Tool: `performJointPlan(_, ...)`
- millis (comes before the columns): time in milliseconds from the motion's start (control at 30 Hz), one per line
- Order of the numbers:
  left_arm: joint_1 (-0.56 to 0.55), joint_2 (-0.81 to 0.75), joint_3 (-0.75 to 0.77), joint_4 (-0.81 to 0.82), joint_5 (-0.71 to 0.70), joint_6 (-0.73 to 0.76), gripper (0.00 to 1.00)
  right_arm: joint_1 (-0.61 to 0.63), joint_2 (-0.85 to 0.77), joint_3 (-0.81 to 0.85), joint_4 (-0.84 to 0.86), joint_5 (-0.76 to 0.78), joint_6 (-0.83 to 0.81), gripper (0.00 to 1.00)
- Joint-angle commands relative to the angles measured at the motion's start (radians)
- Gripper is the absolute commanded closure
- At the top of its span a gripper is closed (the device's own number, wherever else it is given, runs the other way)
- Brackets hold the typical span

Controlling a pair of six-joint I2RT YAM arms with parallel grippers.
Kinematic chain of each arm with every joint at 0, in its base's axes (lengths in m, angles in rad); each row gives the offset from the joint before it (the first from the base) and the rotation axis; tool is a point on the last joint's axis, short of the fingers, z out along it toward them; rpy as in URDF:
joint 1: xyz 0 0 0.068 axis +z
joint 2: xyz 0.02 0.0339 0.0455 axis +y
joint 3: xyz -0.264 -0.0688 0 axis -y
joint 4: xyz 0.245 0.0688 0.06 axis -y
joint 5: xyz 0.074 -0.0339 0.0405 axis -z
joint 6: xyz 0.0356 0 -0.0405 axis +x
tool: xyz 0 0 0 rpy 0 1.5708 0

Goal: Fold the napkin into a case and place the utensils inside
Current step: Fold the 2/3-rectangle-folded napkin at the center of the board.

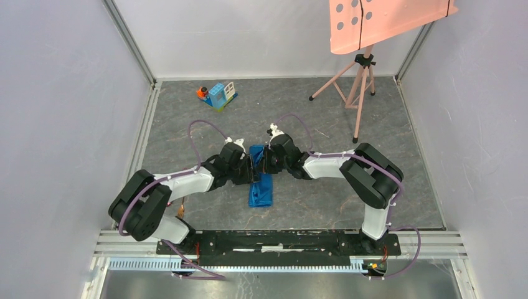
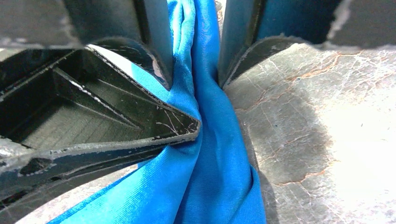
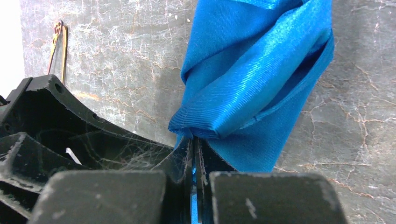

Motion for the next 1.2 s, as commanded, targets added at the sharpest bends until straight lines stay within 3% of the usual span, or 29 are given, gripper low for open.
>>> performJointPlan(0,-0.016,0.044,0.018,-0.086,-0.096,0.041,0.56,0.004,0.001,0.025,0.041,0.015,0.017,1.00)
performJointPlan(100,-0.016,0.033,0.016,-0.103,-0.126,0.044,0.61,0.001,-0.006,0.032,0.021,0.006,-0.005,0.94)
performJointPlan(233,-0.015,0.039,0.022,-0.119,-0.126,0.056,0.67,-0.024,-0.045,0.016,0.008,-0.070,-0.074,0.65)
performJointPlan(367,-0.015,0.049,0.016,-0.115,-0.126,0.059,0.72,-0.067,-0.160,-0.069,0.024,-0.146,-0.146,0.45)
performJointPlan(533,-0.006,0.049,0.012,-0.103,-0.087,0.061,0.76,-0.109,-0.257,-0.216,0.145,-0.334,-0.178,0.35)
performJointPlan(700,0.024,0.060,-0.006,-0.043,0.002,0.031,0.78,-0.078,-0.241,-0.320,0.328,-0.463,-0.135,0.39)
performJointPlan(933,0.033,0.100,-0.017,0.001,0.056,-0.004,0.81,-0.019,-0.170,-0.349,0.441,-0.495,-0.091,0.58)
performJointPlan(1167,0.034,0.066,-0.021,-0.008,0.046,-0.010,0.81,-0.012,-0.120,-0.378,0.409,-0.455,-0.113,0.67)
